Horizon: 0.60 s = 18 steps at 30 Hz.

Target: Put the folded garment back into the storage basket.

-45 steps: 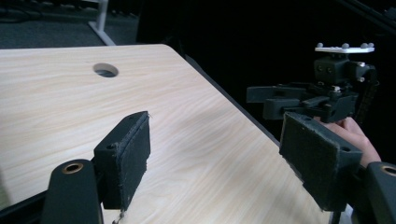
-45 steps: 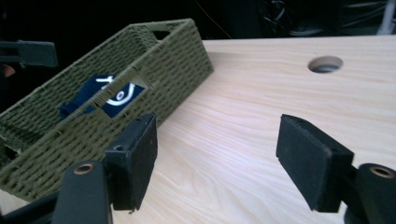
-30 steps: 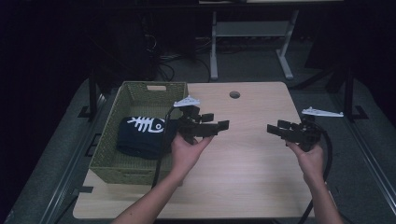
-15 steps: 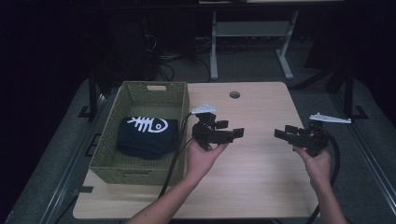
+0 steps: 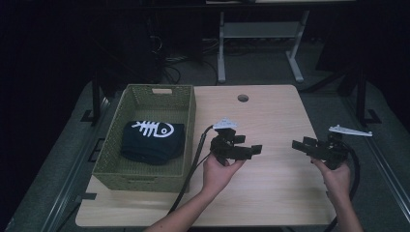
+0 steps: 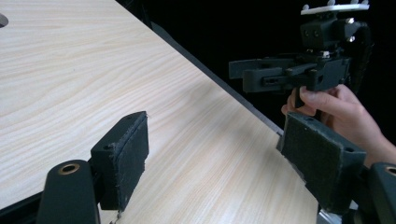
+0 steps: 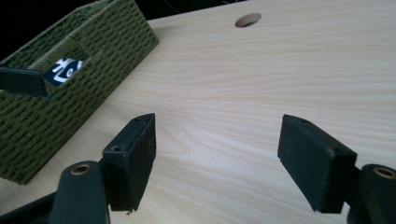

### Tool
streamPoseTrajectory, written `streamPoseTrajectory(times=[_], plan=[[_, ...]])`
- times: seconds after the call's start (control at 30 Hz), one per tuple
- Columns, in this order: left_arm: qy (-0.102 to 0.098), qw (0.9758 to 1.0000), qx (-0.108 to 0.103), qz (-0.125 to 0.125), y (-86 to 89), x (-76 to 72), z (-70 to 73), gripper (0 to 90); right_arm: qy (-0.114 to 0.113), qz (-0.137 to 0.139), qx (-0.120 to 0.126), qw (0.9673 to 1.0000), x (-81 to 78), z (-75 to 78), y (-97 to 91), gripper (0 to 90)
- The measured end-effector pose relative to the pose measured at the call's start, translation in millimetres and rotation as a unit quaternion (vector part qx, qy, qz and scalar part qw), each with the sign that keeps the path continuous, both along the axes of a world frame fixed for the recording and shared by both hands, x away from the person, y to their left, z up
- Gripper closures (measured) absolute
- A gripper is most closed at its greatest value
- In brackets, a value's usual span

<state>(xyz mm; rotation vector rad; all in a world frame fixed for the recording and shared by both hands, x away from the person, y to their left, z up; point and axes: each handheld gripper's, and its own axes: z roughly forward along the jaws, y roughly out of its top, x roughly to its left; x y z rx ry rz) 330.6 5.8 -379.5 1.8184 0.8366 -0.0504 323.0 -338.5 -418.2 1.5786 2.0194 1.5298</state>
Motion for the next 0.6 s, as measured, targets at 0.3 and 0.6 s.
streamPoseTrajectory(times=[0.3,0.6], plan=[[-0.008,0.9998,0.009,-0.015,-11.0,-11.1,-14.3,23.0,0.01,-0.008,-0.008,0.9999,-8.7,-12.3,-8.9,27.4],[-0.002,0.9995,0.015,-0.029,-14.5,-25.3,-34.6,23.3,0.014,-0.017,-0.011,0.9997,-19.7,-22.7,-17.1,27.4]])
